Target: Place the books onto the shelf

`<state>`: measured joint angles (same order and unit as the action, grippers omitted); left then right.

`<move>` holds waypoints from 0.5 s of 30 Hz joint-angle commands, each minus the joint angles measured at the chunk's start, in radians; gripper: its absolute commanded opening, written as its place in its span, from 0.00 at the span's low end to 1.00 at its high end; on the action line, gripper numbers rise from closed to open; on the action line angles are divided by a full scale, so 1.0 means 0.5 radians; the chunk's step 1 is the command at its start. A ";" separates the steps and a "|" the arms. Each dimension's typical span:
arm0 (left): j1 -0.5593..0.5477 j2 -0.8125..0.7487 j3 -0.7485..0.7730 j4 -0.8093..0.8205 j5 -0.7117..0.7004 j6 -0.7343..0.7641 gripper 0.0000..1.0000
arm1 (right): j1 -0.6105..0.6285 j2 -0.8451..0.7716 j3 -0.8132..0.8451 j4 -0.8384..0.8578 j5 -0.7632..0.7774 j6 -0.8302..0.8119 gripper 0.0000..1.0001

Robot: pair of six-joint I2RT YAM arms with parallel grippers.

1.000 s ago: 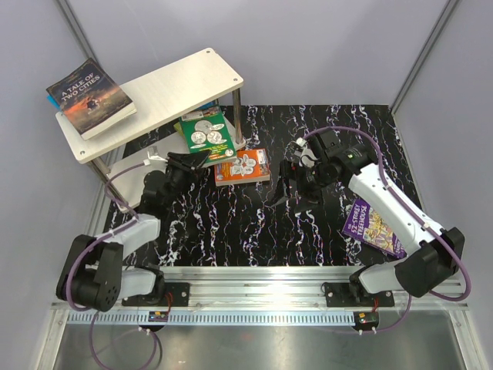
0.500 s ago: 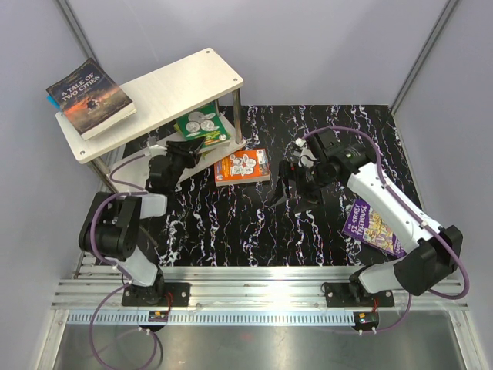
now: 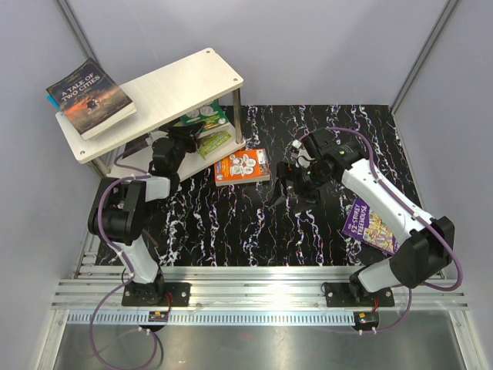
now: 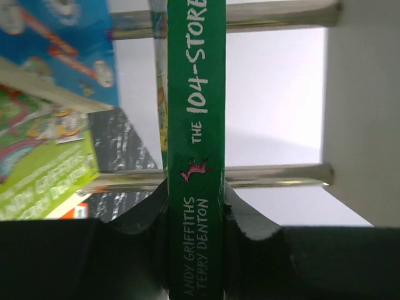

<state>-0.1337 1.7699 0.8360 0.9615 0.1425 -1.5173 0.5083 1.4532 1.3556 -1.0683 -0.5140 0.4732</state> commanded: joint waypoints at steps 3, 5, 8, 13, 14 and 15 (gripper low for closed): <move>-0.009 -0.027 0.153 -0.193 -0.073 0.019 0.00 | 0.014 0.008 0.078 0.035 0.013 -0.029 1.00; -0.009 0.080 0.196 -0.141 -0.043 -0.027 0.00 | 0.014 0.002 0.068 0.044 0.000 -0.023 0.99; -0.015 0.203 0.258 -0.076 0.000 -0.113 0.00 | 0.008 -0.004 0.053 0.050 -0.015 -0.008 1.00; -0.046 0.215 0.282 -0.168 -0.043 -0.110 0.00 | 0.008 -0.020 0.044 0.041 -0.012 -0.008 0.99; -0.046 0.215 0.313 -0.202 -0.033 -0.092 0.00 | 0.008 -0.026 0.047 0.035 -0.009 -0.008 1.00; -0.046 0.219 0.322 -0.272 -0.015 -0.095 0.00 | 0.008 -0.026 0.044 0.038 -0.012 -0.011 1.00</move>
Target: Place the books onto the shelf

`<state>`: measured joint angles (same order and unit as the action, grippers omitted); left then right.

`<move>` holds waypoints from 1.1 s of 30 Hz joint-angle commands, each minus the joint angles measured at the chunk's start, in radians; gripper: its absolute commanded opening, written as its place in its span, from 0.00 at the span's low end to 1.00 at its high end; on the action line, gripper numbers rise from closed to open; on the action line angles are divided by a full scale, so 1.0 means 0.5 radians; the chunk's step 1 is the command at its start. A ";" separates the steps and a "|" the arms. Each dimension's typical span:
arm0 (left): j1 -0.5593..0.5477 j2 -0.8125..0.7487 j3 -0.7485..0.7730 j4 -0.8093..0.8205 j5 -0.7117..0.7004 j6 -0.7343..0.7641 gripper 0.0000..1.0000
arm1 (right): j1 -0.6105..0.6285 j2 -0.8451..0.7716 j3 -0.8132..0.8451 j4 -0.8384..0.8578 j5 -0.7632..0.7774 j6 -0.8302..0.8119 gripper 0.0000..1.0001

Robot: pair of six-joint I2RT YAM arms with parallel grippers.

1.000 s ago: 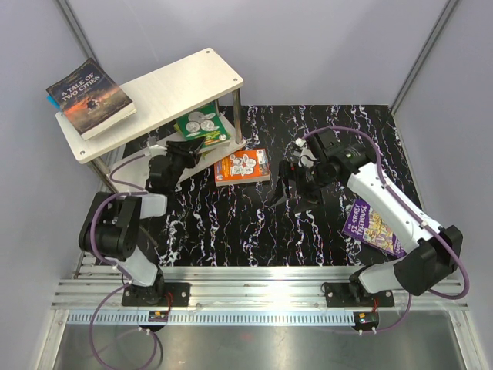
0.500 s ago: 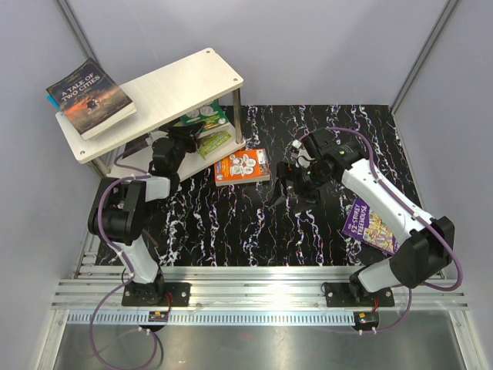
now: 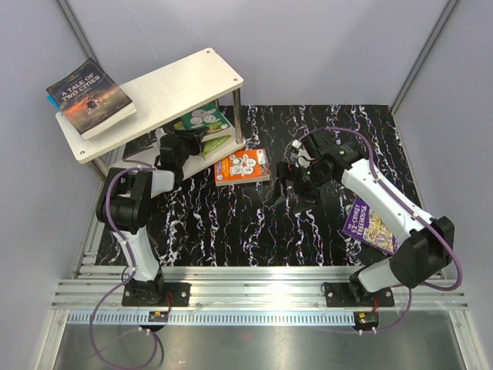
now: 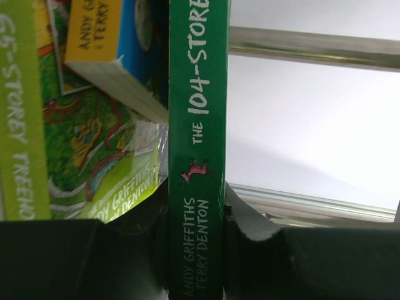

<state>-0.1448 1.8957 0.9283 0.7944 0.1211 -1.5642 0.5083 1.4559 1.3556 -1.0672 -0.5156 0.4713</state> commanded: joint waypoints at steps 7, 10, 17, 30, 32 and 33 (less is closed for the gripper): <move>-0.030 -0.002 0.211 -0.245 0.157 -0.084 0.28 | 0.008 -0.043 0.044 0.033 -0.009 -0.001 1.00; -0.036 0.016 0.230 -0.315 0.227 -0.090 0.33 | 0.008 -0.052 0.047 0.033 -0.009 0.002 1.00; -0.057 0.010 0.236 -0.423 0.359 -0.084 0.38 | 0.008 -0.074 0.032 0.042 -0.018 0.012 1.00; -0.057 -0.085 0.165 -0.487 0.469 -0.038 0.64 | 0.005 -0.105 0.007 0.048 -0.030 0.015 1.00; -0.048 -0.091 0.199 -0.542 0.500 0.005 0.68 | 0.005 -0.105 0.007 0.045 -0.030 0.015 1.00; -0.048 -0.095 0.214 -0.600 0.509 0.014 0.69 | 0.005 -0.108 0.007 0.045 -0.030 0.012 1.00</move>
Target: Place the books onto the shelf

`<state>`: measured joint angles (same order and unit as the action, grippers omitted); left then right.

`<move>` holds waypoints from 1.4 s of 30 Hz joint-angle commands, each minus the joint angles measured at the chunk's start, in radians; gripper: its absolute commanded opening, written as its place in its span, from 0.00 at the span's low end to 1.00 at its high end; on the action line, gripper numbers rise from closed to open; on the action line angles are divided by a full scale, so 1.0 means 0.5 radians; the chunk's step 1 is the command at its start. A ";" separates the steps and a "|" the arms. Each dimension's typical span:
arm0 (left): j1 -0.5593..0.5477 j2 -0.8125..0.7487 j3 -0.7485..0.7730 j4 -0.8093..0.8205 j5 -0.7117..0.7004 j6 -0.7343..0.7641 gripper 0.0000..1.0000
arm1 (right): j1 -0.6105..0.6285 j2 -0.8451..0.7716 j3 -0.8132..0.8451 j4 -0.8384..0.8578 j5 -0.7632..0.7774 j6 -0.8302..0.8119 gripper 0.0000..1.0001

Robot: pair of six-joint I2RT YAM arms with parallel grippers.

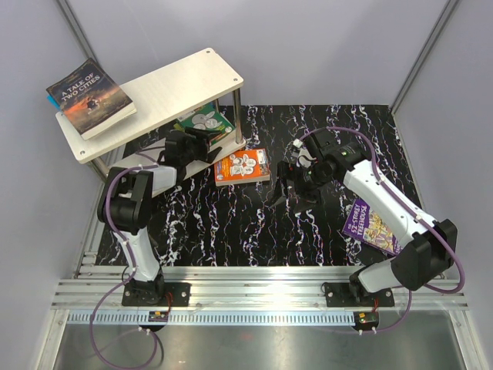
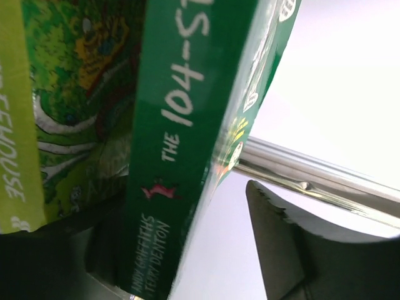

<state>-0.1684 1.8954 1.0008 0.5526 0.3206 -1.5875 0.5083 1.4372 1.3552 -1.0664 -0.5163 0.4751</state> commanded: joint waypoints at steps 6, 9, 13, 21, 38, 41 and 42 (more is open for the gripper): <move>0.006 -0.183 0.066 -0.231 0.135 0.110 0.74 | 0.005 -0.067 0.011 0.047 -0.032 0.004 1.00; 0.012 -0.241 0.033 -0.310 0.141 0.141 0.76 | 0.005 -0.067 0.008 0.053 -0.038 0.004 1.00; 0.027 -0.315 -0.029 -0.387 0.123 0.196 0.77 | 0.005 -0.070 -0.001 0.059 -0.044 0.007 1.00; 0.064 -0.449 -0.148 -0.455 0.126 0.230 0.78 | 0.005 -0.086 -0.004 0.059 -0.050 0.010 1.00; 0.079 -0.845 -0.360 -0.856 0.110 0.478 0.79 | -0.010 -0.018 0.017 0.083 -0.011 -0.015 1.00; 0.079 -1.008 -0.446 -0.988 0.065 0.579 0.79 | -0.044 0.077 0.081 0.080 -0.010 0.013 1.00; 0.082 -1.066 -0.477 -1.016 0.052 0.604 0.79 | -0.056 0.104 0.103 0.083 -0.007 0.037 1.00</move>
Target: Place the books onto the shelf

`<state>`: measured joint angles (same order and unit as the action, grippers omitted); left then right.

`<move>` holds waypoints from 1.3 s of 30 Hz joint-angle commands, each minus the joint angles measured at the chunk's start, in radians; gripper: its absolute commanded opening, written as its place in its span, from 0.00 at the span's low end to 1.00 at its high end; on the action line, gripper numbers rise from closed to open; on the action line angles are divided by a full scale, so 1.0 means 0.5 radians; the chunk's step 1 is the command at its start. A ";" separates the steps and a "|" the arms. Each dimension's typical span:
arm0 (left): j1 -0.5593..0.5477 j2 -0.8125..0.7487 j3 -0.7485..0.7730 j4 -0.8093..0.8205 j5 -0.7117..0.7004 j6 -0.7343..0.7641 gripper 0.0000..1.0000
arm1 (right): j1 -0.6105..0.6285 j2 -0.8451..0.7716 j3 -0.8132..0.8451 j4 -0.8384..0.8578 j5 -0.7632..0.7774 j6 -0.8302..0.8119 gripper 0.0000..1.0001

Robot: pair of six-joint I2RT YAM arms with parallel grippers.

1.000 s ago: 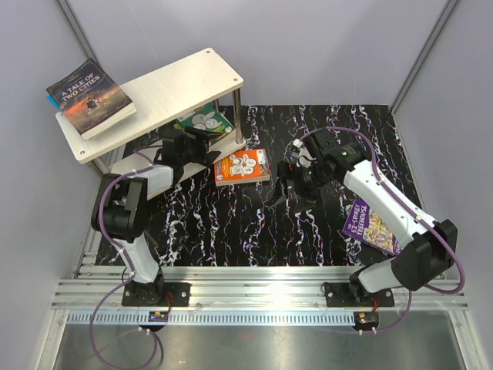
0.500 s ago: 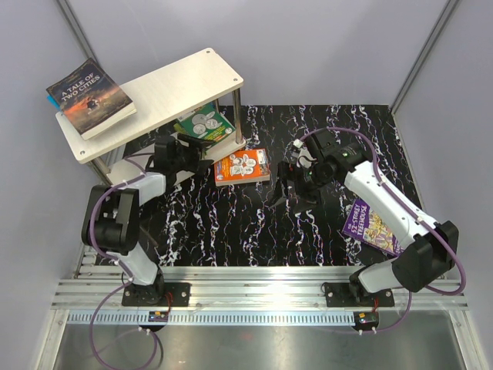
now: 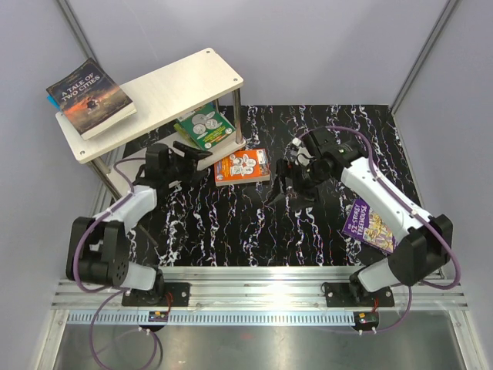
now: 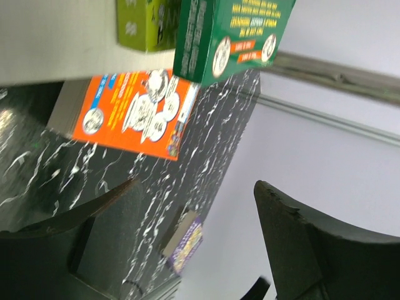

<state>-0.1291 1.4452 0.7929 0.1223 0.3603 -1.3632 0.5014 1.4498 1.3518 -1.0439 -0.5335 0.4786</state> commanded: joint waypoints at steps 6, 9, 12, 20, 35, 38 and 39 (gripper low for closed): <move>-0.103 -0.200 -0.070 -0.391 -0.128 0.382 0.79 | -0.242 0.413 0.278 0.133 -0.025 0.141 1.00; -0.205 -0.154 0.009 -0.551 -0.285 0.548 0.79 | -0.309 0.607 0.440 0.189 -0.010 0.144 1.00; -0.281 -0.068 0.074 -0.631 -0.413 0.612 0.79 | -0.334 0.791 0.560 0.195 0.039 0.105 1.00; -0.487 0.101 0.374 -0.824 -1.064 0.830 0.79 | -0.365 1.146 0.693 0.247 0.110 0.055 0.99; -0.592 0.570 0.844 -0.867 -1.337 1.389 0.77 | -0.374 1.840 1.352 0.253 0.116 0.144 0.99; -0.592 0.558 0.807 -0.870 -1.316 1.389 0.77 | -0.374 1.902 1.365 0.314 0.110 0.169 0.99; -0.589 0.552 0.792 -0.864 -1.304 1.383 0.77 | -0.374 1.917 1.359 0.339 0.113 0.178 0.98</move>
<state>-0.4210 1.7374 1.1740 -0.3325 -0.2462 -0.7136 0.3218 2.3882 1.9926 -0.9096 -0.4873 0.5472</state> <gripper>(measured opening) 0.776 0.981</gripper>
